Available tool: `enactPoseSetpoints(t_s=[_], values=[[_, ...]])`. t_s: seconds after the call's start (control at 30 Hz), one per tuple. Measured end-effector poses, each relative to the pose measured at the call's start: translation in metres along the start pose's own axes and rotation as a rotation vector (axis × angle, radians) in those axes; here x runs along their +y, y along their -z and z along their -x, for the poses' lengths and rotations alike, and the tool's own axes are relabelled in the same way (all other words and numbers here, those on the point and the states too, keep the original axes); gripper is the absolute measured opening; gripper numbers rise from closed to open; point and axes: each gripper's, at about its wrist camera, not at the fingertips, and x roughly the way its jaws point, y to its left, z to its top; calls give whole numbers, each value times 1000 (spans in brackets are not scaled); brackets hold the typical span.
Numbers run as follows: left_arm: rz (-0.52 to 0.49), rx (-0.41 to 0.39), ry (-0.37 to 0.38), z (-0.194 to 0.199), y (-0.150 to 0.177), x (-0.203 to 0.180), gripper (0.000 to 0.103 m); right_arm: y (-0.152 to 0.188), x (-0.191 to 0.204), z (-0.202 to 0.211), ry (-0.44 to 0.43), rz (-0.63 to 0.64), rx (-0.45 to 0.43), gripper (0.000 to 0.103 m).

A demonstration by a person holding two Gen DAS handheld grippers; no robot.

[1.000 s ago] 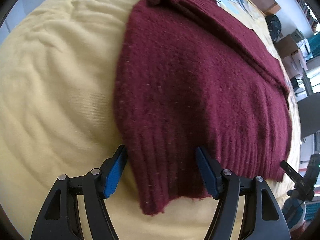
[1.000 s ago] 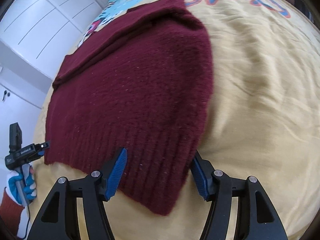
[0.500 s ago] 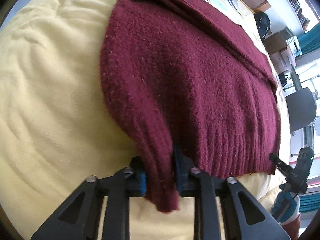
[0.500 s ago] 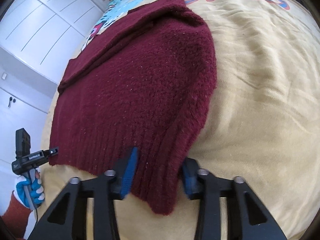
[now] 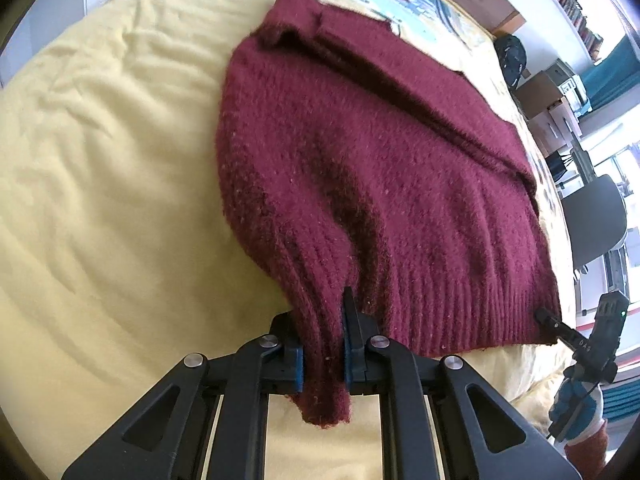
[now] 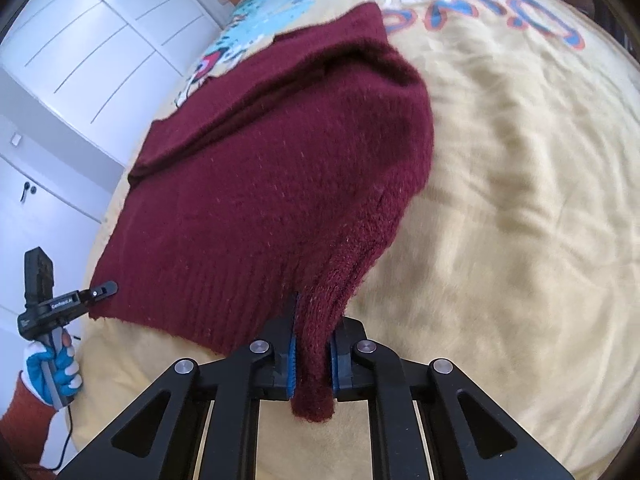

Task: Fold small clothes
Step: 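Lift the hem with both tools and fold it toward the collar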

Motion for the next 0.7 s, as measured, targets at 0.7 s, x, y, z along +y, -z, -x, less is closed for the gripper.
enactPoseSetpoints(t_s=[0.7], values=[[-44,-267,145,64,-125,-40,9,-146,34,53,-75,42,-261,11]])
